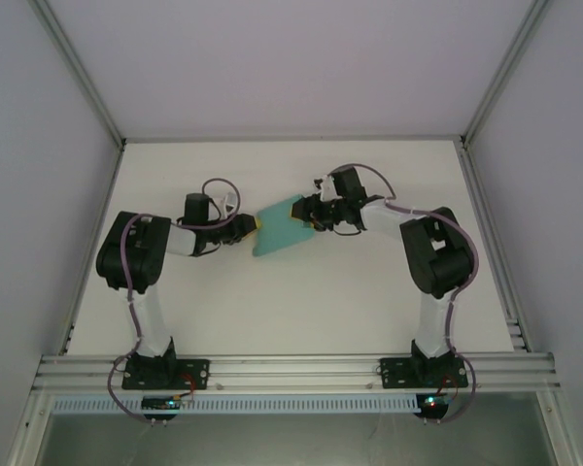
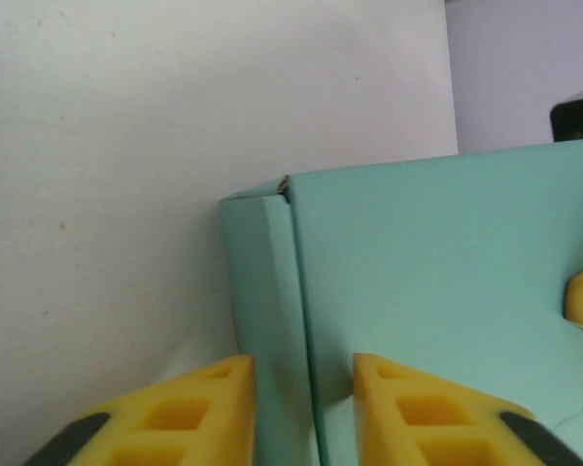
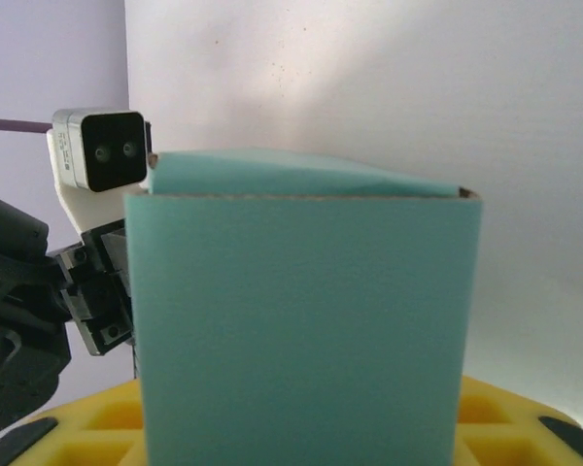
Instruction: Assemble paper box
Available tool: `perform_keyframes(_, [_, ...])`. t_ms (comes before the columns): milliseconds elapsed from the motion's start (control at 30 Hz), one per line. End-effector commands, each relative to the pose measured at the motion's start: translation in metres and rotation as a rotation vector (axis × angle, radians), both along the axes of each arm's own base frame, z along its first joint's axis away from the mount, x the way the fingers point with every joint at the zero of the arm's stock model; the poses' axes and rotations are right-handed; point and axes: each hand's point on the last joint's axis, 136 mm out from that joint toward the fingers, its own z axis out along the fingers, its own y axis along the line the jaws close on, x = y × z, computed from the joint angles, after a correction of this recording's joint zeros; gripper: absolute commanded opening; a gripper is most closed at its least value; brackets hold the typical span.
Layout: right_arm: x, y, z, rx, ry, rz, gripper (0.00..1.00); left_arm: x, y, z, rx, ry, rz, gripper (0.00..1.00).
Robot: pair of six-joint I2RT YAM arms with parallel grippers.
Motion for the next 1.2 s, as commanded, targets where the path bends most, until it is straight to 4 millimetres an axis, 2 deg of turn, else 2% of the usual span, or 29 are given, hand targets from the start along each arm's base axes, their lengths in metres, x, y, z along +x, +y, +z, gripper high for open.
perform_keyframes(0, [-0.006,-0.003,0.044,0.032,-0.073,0.018,0.37,0.004,-0.007,0.05,-0.005,-0.168,-0.038,0.42])
perform_keyframes(33, [-0.008,-0.007,0.05,0.024,-0.078,0.012,0.37,0.005,-0.011,0.068,0.001,-0.23,-0.058,0.55])
perform_keyframes(67, [-0.009,-0.01,0.055,0.016,-0.086,0.007,0.37,0.004,-0.014,0.082,0.016,-0.281,-0.074,0.72])
perform_keyframes(100, [-0.011,-0.014,0.061,0.004,-0.097,-0.002,0.38,0.003,-0.016,0.094,0.041,-0.33,-0.084,0.94])
perform_keyframes(133, [-0.012,-0.02,0.066,-0.017,-0.102,-0.021,0.38,0.001,-0.018,0.109,0.079,-0.396,-0.095,1.0])
perform_keyframes(233, [-0.014,-0.047,0.077,-0.081,-0.053,-0.115,0.39,-0.012,-0.027,0.14,0.268,-0.611,-0.113,1.0])
perform_keyframes(333, [-0.023,-0.075,0.087,-0.127,0.068,-0.192,0.43,-0.034,-0.048,0.158,0.597,-0.929,-0.151,1.0])
perform_keyframes(400, [-0.029,-0.092,0.095,-0.133,0.148,-0.235,0.43,-0.053,-0.065,0.165,0.753,-1.148,-0.208,1.0])
perform_keyframes(500, [-0.034,-0.113,0.101,-0.106,0.26,-0.32,0.44,-0.079,-0.082,0.169,0.809,-1.359,-0.307,1.0])
perform_keyframes(600, [-0.042,-0.123,0.108,-0.063,0.338,-0.332,0.44,-0.09,-0.096,0.165,0.864,-1.444,-0.384,1.0])
perform_keyframes(667, [-0.046,-0.129,0.111,-0.049,0.37,-0.352,0.43,-0.092,-0.105,0.156,0.959,-1.466,-0.436,1.0])
perform_keyframes(767, [-0.049,-0.136,0.114,-0.022,0.405,-0.387,0.43,-0.083,-0.115,0.145,1.109,-1.504,-0.446,1.0])
perform_keyframes(833, [-0.05,-0.139,0.114,0.006,0.431,-0.406,0.43,-0.075,-0.121,0.141,1.144,-1.513,-0.429,1.0])
perform_keyframes(1067, [-0.055,-0.132,0.102,0.013,0.477,-0.391,0.44,-0.057,-0.138,0.147,1.12,-1.508,-0.345,0.99])
perform_keyframes(1167, [-0.058,-0.131,0.099,0.011,0.49,-0.384,0.45,-0.058,-0.141,0.149,1.092,-1.53,-0.334,0.97])
